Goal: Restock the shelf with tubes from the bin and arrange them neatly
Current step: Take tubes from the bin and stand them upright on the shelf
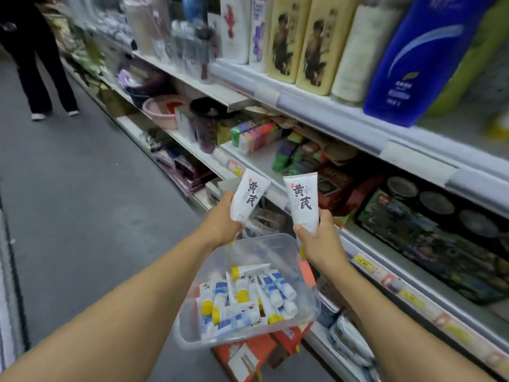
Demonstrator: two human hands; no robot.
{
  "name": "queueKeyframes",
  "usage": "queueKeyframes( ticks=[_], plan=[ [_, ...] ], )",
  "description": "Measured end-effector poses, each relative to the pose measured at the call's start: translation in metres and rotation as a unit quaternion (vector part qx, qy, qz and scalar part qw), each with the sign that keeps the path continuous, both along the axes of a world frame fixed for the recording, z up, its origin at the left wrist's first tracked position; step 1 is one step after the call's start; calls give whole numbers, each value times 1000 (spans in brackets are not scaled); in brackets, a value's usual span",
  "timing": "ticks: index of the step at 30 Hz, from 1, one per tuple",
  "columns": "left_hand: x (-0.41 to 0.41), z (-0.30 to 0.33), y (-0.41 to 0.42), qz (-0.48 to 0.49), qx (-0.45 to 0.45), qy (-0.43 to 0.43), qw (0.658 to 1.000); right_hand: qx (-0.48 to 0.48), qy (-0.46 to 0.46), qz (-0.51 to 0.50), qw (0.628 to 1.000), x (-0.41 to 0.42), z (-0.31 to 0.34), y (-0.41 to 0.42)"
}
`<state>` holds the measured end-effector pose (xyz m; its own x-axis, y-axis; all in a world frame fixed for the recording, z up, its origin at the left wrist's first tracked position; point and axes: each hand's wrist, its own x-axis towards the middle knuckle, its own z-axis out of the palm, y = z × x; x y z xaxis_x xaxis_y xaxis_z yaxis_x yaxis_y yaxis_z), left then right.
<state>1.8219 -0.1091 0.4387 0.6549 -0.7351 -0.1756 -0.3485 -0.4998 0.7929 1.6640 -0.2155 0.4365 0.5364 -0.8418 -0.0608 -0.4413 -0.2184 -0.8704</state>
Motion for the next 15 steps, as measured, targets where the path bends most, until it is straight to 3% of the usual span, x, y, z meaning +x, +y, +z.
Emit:
queueKeyframes(
  ticks=[15],
  plan=[
    [-92, 122, -55, -126, -102, -80, 984, -120, -41, -141, 982, -108, 133, -18]
  ],
)
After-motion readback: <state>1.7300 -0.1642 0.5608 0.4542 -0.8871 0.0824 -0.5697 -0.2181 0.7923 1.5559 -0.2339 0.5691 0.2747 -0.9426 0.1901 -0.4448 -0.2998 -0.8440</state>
